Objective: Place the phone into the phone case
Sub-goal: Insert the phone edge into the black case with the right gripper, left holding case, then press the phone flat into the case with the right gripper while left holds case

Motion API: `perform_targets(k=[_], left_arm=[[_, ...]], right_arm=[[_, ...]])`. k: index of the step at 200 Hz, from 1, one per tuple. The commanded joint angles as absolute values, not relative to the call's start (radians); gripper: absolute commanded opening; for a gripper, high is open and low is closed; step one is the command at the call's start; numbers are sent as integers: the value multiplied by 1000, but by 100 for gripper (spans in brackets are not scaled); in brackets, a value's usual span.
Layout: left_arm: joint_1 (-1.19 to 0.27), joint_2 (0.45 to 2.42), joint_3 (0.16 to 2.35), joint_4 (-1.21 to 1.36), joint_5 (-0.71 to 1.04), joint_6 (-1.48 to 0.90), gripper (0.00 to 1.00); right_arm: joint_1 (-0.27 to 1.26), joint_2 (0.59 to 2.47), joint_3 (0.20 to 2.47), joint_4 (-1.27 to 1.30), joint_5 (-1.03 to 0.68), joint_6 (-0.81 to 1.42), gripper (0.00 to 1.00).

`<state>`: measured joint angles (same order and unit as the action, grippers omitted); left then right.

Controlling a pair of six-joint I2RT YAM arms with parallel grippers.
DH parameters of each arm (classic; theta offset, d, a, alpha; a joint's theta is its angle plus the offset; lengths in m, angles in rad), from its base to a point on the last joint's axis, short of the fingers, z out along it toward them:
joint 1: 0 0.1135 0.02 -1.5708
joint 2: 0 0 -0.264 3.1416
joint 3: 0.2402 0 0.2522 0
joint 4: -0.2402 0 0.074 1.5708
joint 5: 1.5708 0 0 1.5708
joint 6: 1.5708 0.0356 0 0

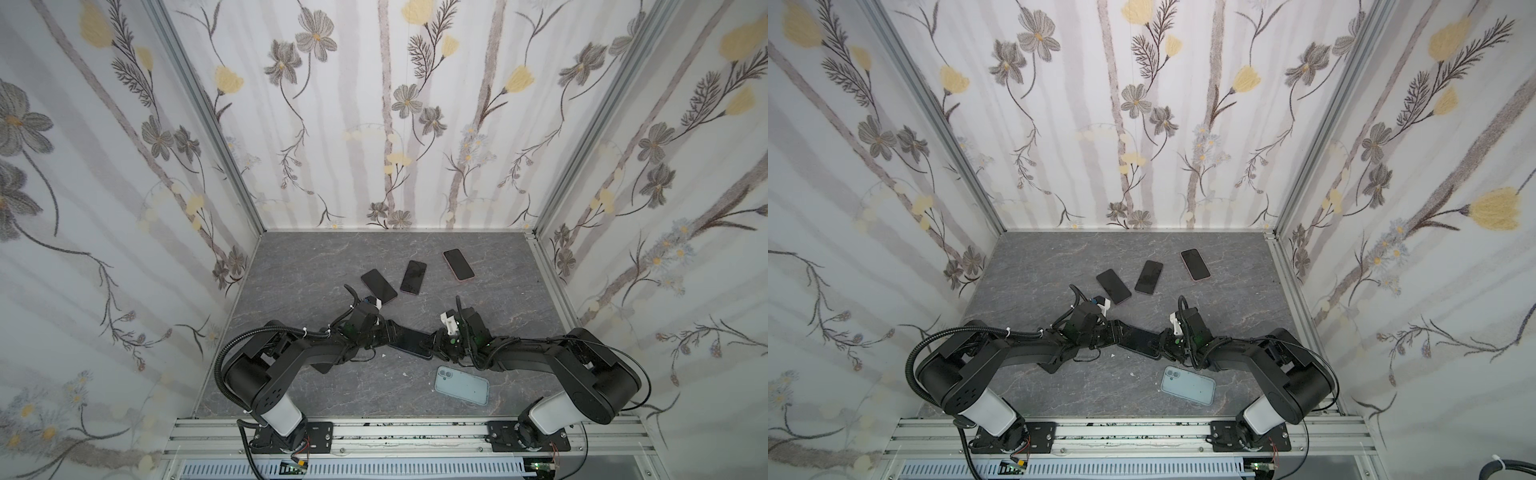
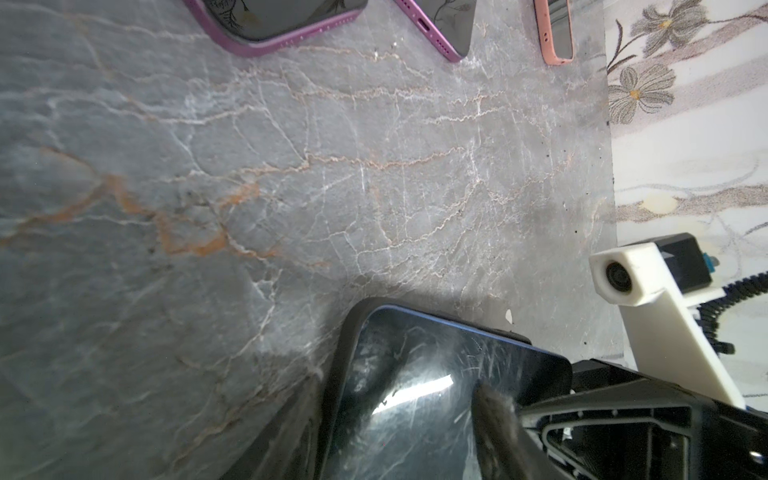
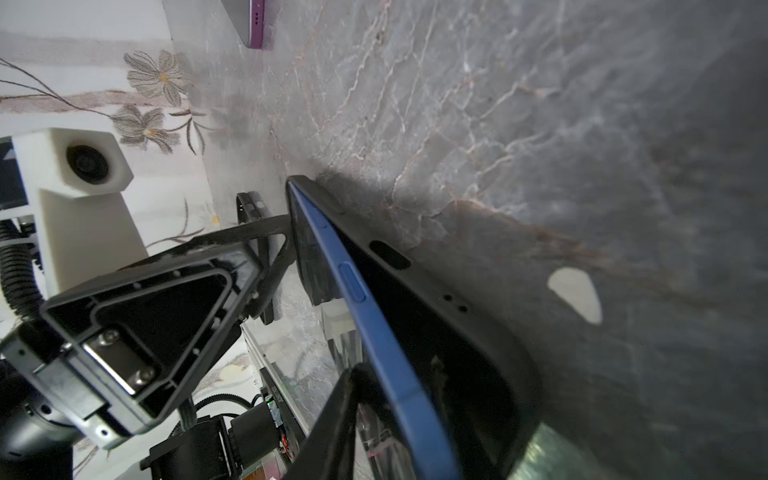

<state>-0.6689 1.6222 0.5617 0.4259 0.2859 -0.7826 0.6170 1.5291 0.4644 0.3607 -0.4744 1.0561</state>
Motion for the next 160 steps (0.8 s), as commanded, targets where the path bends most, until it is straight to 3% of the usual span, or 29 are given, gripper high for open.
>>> perform_targets(k=[1, 105, 124, 160], left_arm=[[-672, 1625, 547, 302, 294, -781, 60], [-672, 1599, 598, 180, 192, -682, 57], [-671, 1596, 617, 158, 172, -655, 55], [-672, 1612, 632, 147, 168, -629, 47]], right_arm=[[619, 1520, 483, 219, -430, 1022, 31], [618, 1373, 543, -62, -365, 968, 46], [618, 1332, 520, -93, -327, 969, 43], [633, 1352, 498, -62, -324, 986, 28]])
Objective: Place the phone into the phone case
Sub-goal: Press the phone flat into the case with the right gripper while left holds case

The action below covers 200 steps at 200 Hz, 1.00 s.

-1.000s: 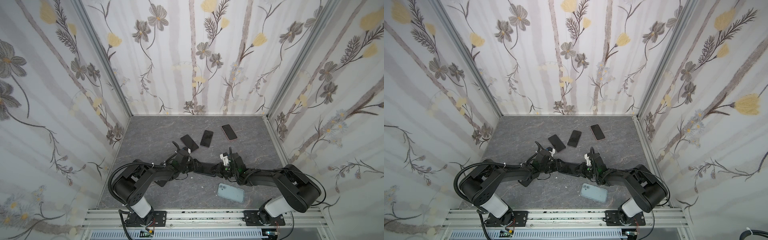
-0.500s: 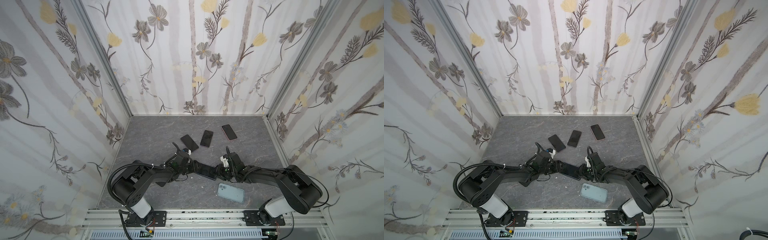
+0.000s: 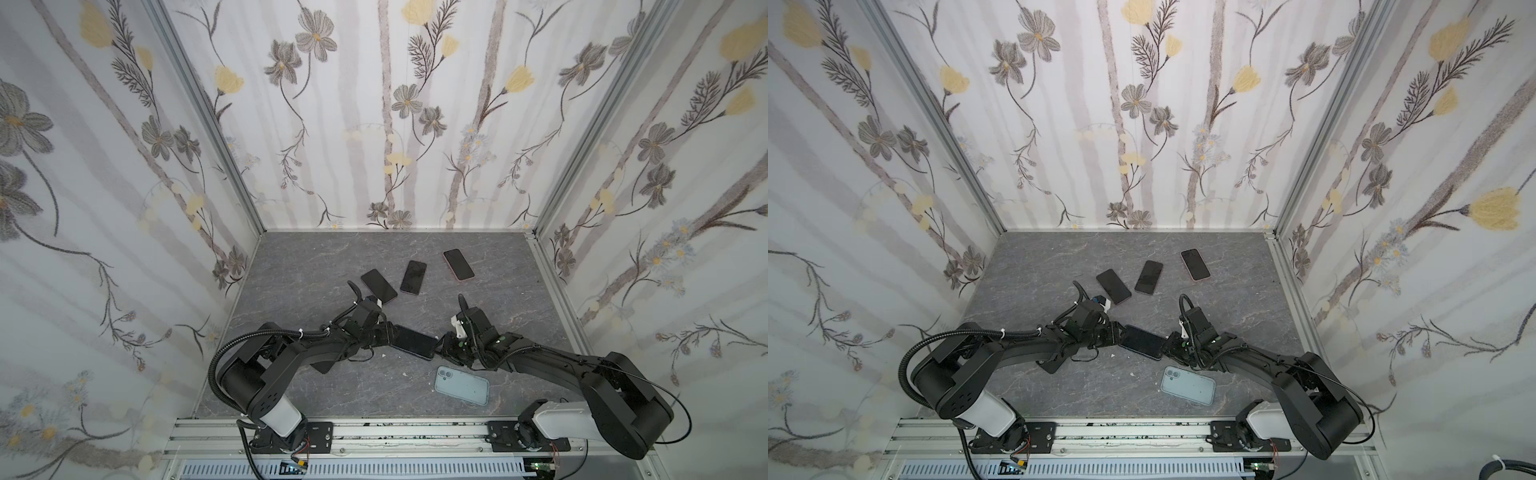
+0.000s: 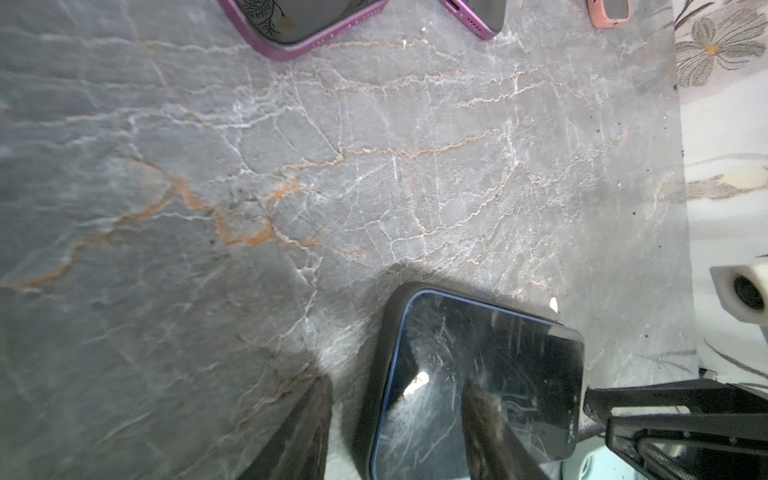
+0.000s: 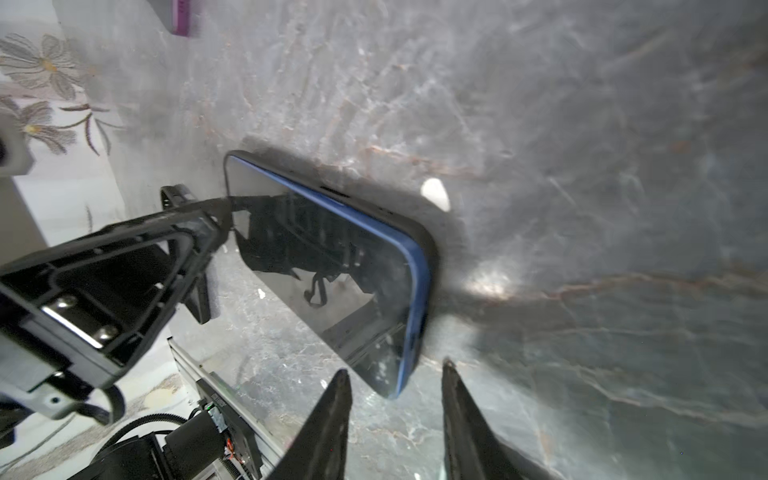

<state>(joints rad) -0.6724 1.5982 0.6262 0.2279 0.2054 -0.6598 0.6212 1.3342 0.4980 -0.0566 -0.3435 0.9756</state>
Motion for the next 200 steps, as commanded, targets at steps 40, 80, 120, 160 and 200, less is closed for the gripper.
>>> perform_targets(k=[40, 80, 120, 160, 200], left_arm=[[-672, 1616, 627, 144, 189, -618, 37], [-674, 1617, 618, 118, 208, -607, 33], [-694, 1589, 587, 126, 231, -644, 30], [-725, 1563, 547, 151, 265, -710, 30], [-730, 1489, 511, 148, 289, -755, 31]], right_arm=[[662, 1429, 527, -20, -329, 985, 15], [664, 1471, 550, -20, -330, 969, 8], [666, 1495, 569, -79, -298, 938, 6], [666, 1510, 598, -146, -273, 899, 10], [660, 1480, 666, -263, -226, 846, 12]])
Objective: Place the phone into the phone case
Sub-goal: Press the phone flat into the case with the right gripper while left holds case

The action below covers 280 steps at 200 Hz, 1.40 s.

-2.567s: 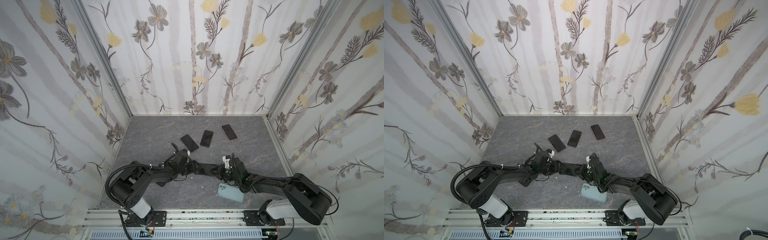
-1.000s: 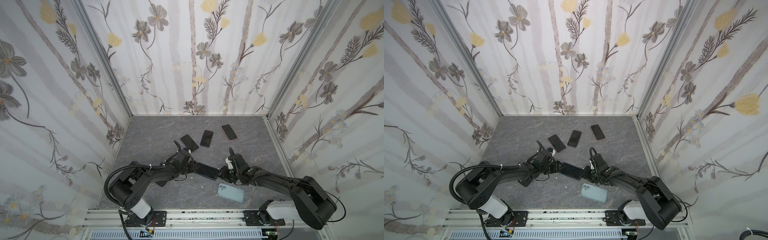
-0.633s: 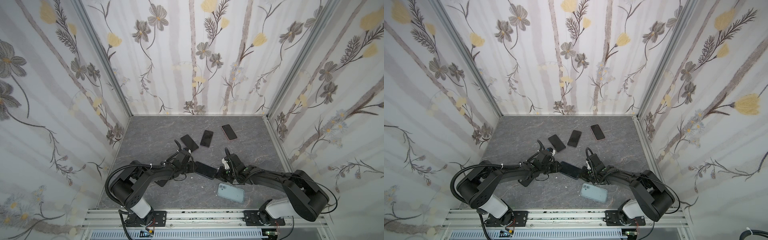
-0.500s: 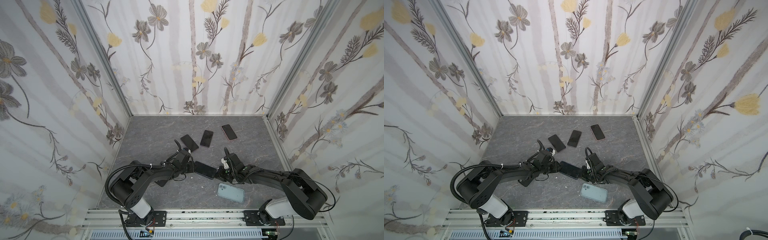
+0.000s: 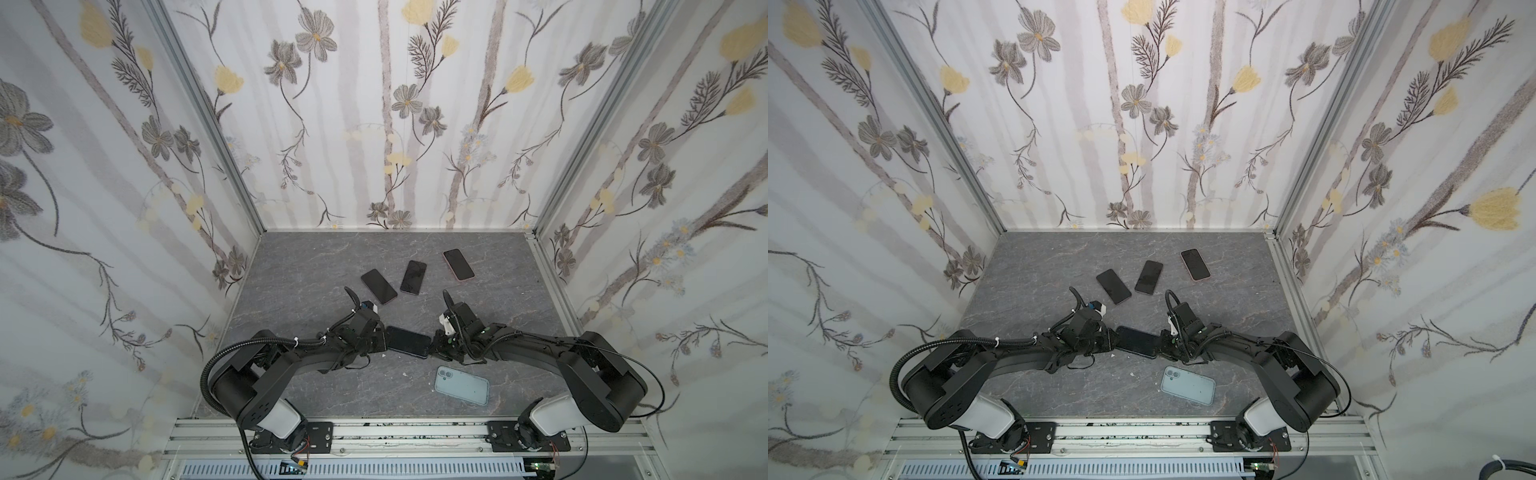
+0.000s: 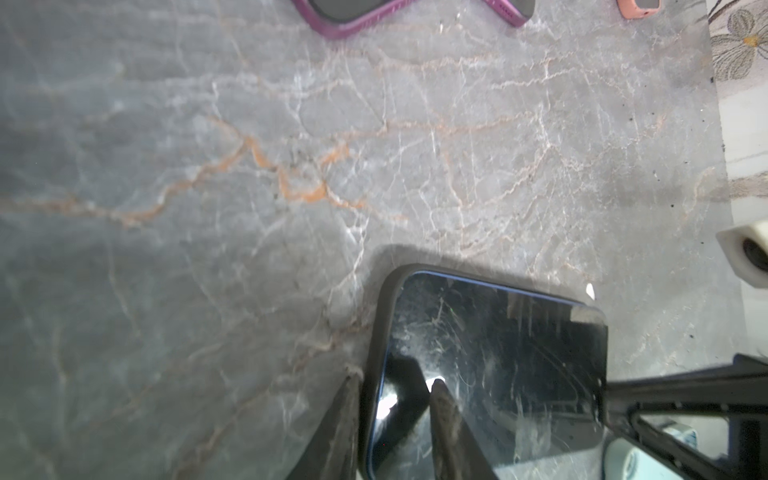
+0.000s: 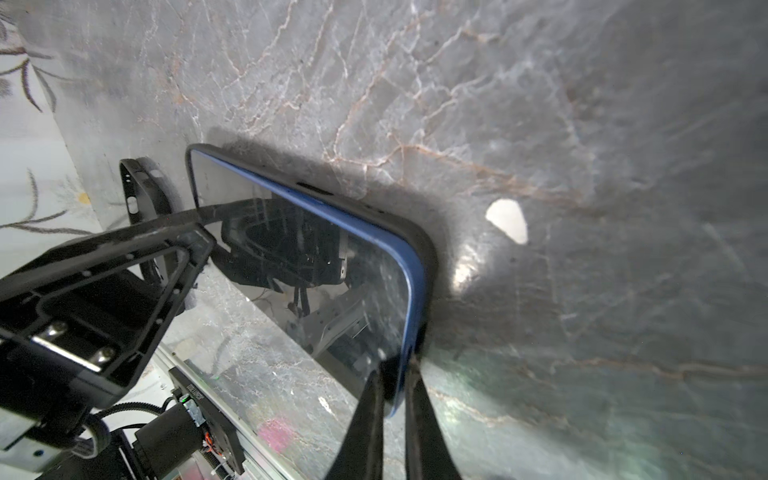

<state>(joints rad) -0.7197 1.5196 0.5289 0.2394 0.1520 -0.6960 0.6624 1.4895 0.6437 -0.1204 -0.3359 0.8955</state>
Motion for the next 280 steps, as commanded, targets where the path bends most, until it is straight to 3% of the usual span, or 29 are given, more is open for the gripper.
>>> perform_targets(k=[1, 82, 215, 280], left_arm=[[-730, 1486, 512, 147, 290, -755, 31], [-660, 1368, 523, 76, 171, -714, 41], [-654, 1499, 572, 77, 310, -630, 38], [-654, 1499, 566, 61, 290, -624, 36]], right_arm=[[659, 1479, 668, -265, -226, 845, 12], [637, 1415, 744, -397, -195, 801, 26], [668, 1480, 730, -359, -224, 810, 20], [674, 1482, 745, -316, -265, 819, 18]])
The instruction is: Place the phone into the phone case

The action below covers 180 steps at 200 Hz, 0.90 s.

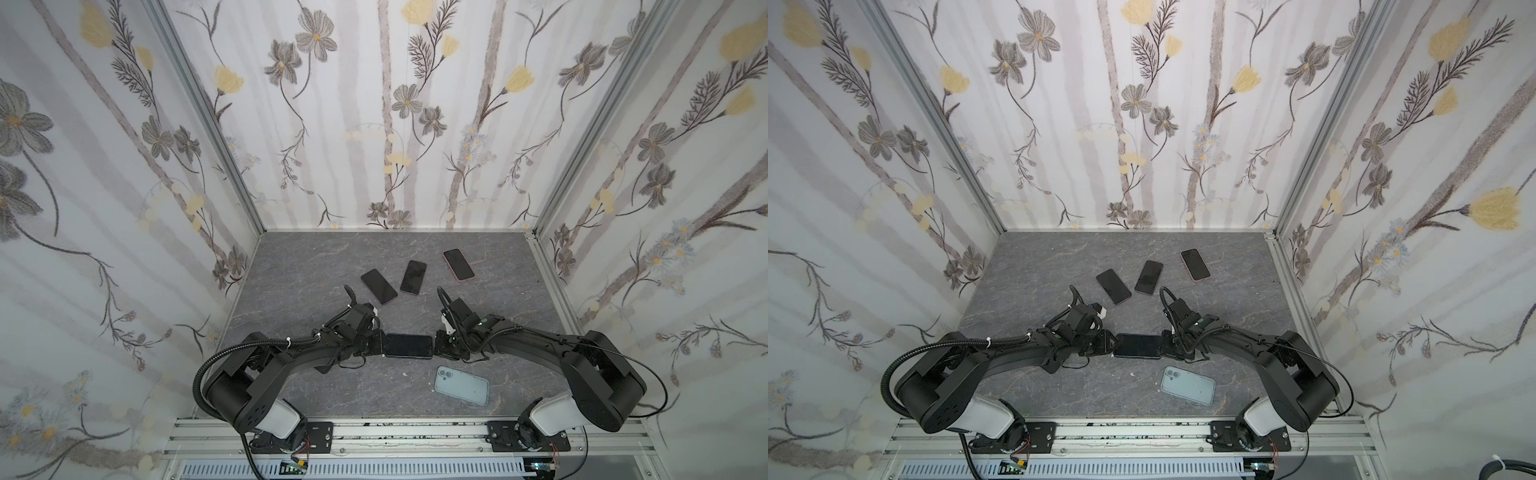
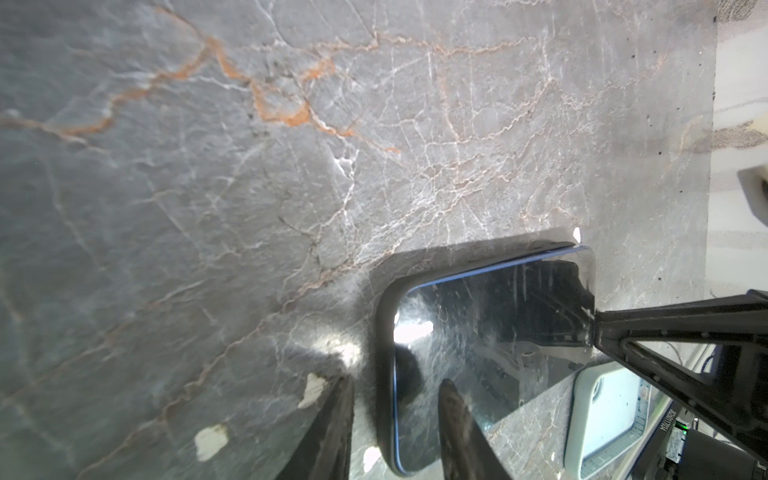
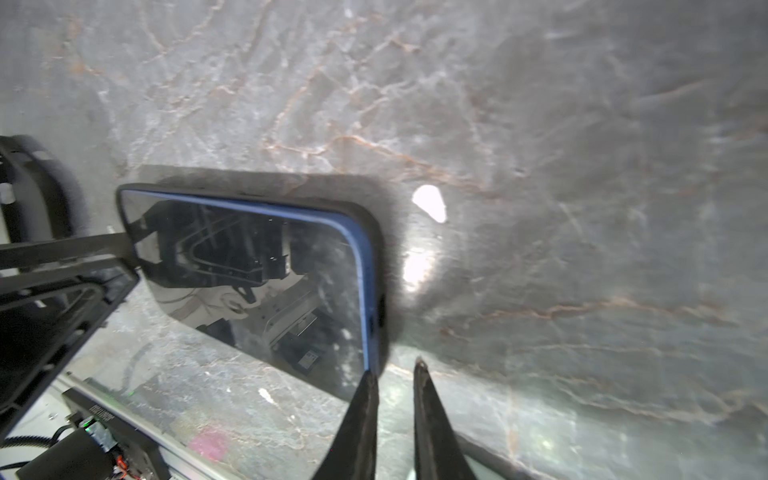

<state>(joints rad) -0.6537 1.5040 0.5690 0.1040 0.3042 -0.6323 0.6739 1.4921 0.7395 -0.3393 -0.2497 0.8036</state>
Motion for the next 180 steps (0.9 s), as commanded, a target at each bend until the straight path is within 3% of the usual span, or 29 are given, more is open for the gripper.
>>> perform_targets(k=[1, 57, 134, 180], left_arm=[[-654, 1499, 567, 61, 290, -624, 36], [-656, 1508, 559, 78, 296, -638, 33], [-679, 1574, 549, 98, 347, -649, 17], [-694, 1549, 527, 94, 316, -684, 16]], right_arm=[[675, 1481, 745, -315, -266, 820, 18], [680, 1528, 724, -247, -317, 828, 16], [690, 1567, 699, -240, -316, 833, 10], [714, 1589, 700, -271, -278, 834, 10]])
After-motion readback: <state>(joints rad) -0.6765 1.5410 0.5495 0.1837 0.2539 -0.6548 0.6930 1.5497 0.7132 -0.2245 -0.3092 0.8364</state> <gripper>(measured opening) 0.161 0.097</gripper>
